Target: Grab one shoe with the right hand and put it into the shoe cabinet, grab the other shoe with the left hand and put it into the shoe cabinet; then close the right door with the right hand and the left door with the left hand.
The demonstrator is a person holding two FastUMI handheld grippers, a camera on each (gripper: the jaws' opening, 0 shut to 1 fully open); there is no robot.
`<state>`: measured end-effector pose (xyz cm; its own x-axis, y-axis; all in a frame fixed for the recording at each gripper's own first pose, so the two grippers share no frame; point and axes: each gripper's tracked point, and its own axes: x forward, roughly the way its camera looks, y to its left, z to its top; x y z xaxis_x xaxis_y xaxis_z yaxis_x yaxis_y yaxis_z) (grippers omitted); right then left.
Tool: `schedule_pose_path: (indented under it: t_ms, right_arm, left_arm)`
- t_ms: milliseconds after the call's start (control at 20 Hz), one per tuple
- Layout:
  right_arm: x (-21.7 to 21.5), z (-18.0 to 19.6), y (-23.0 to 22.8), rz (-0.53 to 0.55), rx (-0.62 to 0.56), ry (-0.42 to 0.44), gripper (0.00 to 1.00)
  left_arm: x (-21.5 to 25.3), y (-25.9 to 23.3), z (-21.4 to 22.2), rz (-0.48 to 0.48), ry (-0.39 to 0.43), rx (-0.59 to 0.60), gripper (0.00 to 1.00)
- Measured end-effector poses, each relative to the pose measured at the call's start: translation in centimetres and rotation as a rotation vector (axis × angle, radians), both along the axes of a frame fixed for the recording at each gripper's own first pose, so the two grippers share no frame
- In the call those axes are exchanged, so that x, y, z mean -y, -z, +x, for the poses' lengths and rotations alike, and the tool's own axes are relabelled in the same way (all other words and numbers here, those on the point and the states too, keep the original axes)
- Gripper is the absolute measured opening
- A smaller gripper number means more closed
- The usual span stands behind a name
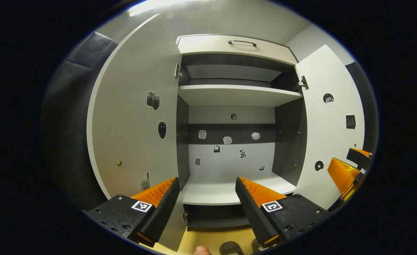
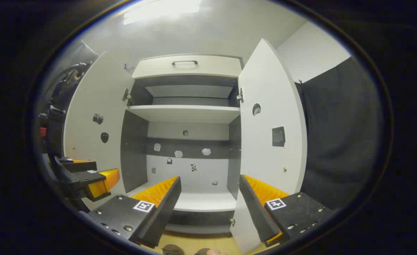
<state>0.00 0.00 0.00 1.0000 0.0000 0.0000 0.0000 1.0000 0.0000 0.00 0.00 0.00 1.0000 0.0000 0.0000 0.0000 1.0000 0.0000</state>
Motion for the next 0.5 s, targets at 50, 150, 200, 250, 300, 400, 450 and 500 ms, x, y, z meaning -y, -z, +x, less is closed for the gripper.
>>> schedule_pose_path:
  t_ms: [50,150,200,250,300,400,450,500]
  right_arm:
    - [-0.1,0.1,0.0,-0.003,0.001,0.001,0.99]
    - [-0.5,0.3,-0.2,-0.001,-0.002,-0.003,0.99]
    - [-0.6,0.3,-0.3,0.002,0.000,-0.006,0.99]
    - [-0.7,0.2,-0.3,0.002,0.002,-0.006,0.98]
    - [-0.7,0.3,-0.3,0.001,0.002,-0.006,0.99]
    - [-0.8,0.2,0.0,0.004,-0.004,-0.009,0.99]
    - [-0.8,0.3,0.3,0.004,-0.010,-0.012,0.99]
    - [-0.9,0.3,0.9,0.002,-0.017,-0.012,0.96]
  left_arm:
    - [-0.2,0.0,0.0,0.002,-0.002,0.000,0.96]
    - [-0.4,0.1,0.1,0.004,-0.004,-0.002,0.96]
    - [-0.5,0.0,0.1,0.004,-0.005,-0.001,0.96]
    - [-0.6,-0.1,0.1,0.003,-0.007,0.001,0.96]
    - [-0.7,-0.1,0.2,0.002,-0.009,0.002,0.96]
    - [-1.0,-0.2,0.3,-0.004,-0.015,0.004,0.96]
    - [-1.2,-0.3,0.3,-0.007,-0.018,0.004,0.96]
    - [-1.3,-0.3,0.3,-0.009,-0.022,0.004,0.96]
